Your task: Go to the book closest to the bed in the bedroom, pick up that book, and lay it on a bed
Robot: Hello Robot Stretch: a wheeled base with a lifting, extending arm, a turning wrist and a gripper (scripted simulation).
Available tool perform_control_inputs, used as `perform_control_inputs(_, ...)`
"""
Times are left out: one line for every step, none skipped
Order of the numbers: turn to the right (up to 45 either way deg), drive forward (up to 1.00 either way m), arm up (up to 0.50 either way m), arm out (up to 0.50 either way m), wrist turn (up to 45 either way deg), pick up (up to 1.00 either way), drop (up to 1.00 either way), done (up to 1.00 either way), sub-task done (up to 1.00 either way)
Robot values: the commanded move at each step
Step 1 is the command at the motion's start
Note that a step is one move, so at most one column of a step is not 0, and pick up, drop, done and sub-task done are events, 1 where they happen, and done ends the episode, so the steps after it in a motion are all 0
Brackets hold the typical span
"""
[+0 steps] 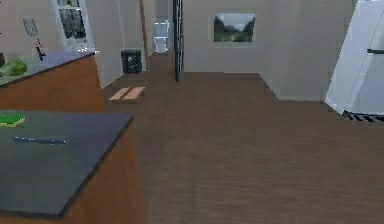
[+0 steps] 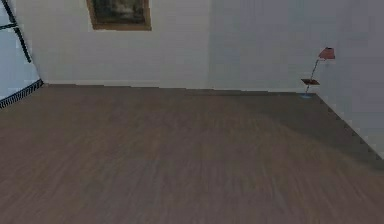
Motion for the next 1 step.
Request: perform_control_inputs(0.0,1.00,0.00,0.00,0.0,0.00,0.00,0.00,0.00)
